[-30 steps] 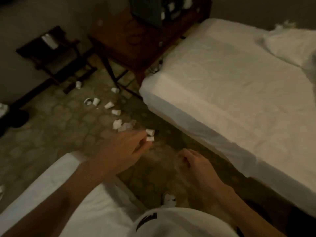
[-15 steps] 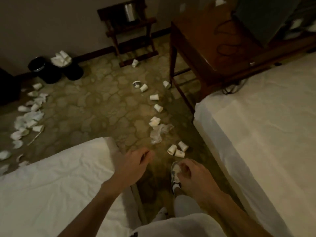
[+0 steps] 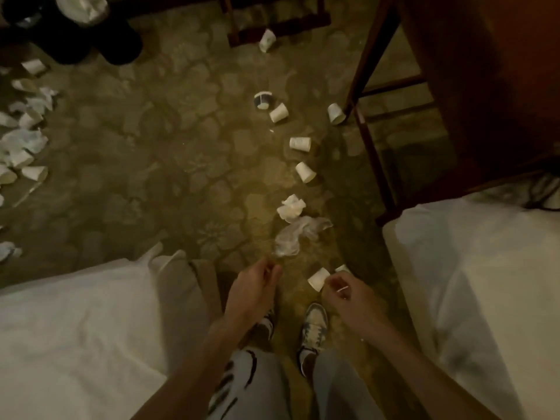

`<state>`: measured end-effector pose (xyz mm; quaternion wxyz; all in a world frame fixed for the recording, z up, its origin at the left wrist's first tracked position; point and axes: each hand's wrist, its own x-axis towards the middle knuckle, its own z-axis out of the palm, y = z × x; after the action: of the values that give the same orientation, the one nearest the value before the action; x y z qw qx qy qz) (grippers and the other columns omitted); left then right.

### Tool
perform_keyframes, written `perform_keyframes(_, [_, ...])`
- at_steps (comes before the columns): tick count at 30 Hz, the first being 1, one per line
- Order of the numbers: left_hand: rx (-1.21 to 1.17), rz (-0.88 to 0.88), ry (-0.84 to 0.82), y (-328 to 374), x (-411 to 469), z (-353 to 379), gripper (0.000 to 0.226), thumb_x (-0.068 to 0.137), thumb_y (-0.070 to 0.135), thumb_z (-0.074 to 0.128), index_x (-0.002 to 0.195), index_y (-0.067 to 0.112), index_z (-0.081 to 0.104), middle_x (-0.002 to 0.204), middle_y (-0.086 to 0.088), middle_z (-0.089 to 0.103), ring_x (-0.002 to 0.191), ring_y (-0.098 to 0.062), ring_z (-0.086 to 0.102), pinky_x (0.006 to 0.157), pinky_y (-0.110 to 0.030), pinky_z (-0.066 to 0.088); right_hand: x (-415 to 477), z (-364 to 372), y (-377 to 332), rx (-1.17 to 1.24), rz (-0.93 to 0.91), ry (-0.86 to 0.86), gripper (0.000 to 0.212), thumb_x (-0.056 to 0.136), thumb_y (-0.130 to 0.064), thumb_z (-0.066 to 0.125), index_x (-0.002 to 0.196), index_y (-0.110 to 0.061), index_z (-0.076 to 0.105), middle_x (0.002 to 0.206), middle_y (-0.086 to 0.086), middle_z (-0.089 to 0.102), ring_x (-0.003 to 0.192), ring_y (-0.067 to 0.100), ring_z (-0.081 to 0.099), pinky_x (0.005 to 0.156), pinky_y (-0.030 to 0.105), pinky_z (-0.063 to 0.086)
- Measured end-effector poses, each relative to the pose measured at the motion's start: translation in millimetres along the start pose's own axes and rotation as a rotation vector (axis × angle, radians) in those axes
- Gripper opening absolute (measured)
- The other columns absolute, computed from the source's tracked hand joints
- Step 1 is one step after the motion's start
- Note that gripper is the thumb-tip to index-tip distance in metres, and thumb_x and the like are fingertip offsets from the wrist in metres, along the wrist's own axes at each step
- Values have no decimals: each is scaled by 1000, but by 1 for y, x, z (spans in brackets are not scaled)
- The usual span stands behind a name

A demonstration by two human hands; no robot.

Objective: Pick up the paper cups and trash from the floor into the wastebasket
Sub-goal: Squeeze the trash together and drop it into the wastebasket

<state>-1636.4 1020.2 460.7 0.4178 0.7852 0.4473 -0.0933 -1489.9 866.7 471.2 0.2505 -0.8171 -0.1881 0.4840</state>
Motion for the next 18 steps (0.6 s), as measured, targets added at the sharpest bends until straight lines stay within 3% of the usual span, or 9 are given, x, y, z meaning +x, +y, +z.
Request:
perform_keyframes(2, [76,29,-9,-40,64,43,19,103,42,42,93,30,53,85,10,59,77,-10,58,61,-26,38,71,21,30,7,44,-31,4,95,-33,61,97,-35,58,90,-19,59,79,-4,56,61,12,42])
perform_keyframes(6, [194,146,3,-124,192,138,34,101,41,46,125,19,58,115,-8,58,104,-26,55,79,-36,45,216,68,102,52,71,-15,22,96,-37,59,116,-27,61,105,-8,63,93,8,59,77,25,46])
perform_keyframes(9, [319,228,-35,-191,275,205,49,99,48,48,142,27,48,138,-13,47,122,-33,47,94,-42,43,317,101,161,52,74,1,38,98,-44,52,132,-28,54,129,-3,58,113,12,53,96,37,46])
perform_keyframes(12, [300,268,-106,-241,336,261,61,97,57,43,152,39,27,158,-10,25,140,-33,31,106,-47,36,398,126,209,42,99,6,57,93,-63,45,143,-35,42,143,-1,48,127,22,48,104,48,42])
perform_keyframes(15, [244,363,-83,-272,377,301,63,98,59,40,155,39,19,163,-6,17,147,-29,22,114,-51,29,467,141,241,9,32,74,63,93,-69,37,148,-38,36,152,-1,39,135,23,41,108,44,36])
perform_keyframes(18, [193,512,-27,-287,402,329,64,98,54,42,155,30,25,161,-11,22,146,-28,24,118,-47,27,517,149,258,1,-91,154,70,90,-74,26,150,-39,32,159,-5,29,144,17,29,116,38,24])
